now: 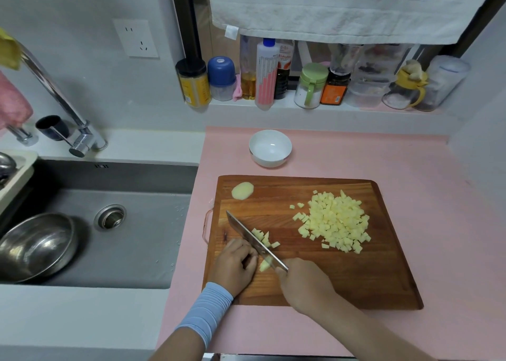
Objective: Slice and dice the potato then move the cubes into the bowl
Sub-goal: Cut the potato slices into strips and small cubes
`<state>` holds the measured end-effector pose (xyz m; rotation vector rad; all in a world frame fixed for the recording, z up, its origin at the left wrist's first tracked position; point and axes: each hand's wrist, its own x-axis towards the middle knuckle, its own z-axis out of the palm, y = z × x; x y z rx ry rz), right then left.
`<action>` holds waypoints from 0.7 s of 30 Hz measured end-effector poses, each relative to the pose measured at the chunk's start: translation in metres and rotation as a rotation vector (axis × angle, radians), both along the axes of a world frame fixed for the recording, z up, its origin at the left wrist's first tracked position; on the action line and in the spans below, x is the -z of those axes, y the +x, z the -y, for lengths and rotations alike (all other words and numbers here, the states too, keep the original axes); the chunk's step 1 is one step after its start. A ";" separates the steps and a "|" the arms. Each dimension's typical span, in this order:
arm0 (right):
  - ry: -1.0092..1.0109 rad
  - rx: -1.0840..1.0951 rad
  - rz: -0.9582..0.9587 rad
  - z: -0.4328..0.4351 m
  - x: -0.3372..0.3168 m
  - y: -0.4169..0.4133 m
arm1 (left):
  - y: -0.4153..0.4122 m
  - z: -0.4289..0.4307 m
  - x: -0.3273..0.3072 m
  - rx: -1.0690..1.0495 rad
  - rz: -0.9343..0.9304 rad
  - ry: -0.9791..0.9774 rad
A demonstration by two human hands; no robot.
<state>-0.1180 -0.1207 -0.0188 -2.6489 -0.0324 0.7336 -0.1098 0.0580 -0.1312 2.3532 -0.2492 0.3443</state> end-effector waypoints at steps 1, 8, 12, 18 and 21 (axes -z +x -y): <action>0.010 0.003 0.001 -0.004 0.001 0.003 | 0.000 0.000 0.000 -0.001 0.000 -0.003; 0.145 0.057 -0.055 -0.001 0.005 0.028 | -0.002 0.004 -0.002 0.005 0.002 -0.038; 0.226 0.032 -0.064 0.009 0.003 0.034 | 0.004 0.010 0.003 -0.013 -0.029 -0.023; 0.237 -0.014 0.042 0.026 -0.015 0.038 | 0.008 0.014 -0.005 -0.046 -0.082 -0.060; 0.126 -0.120 0.164 0.039 -0.024 0.039 | 0.010 0.003 -0.025 -0.246 -0.008 -0.206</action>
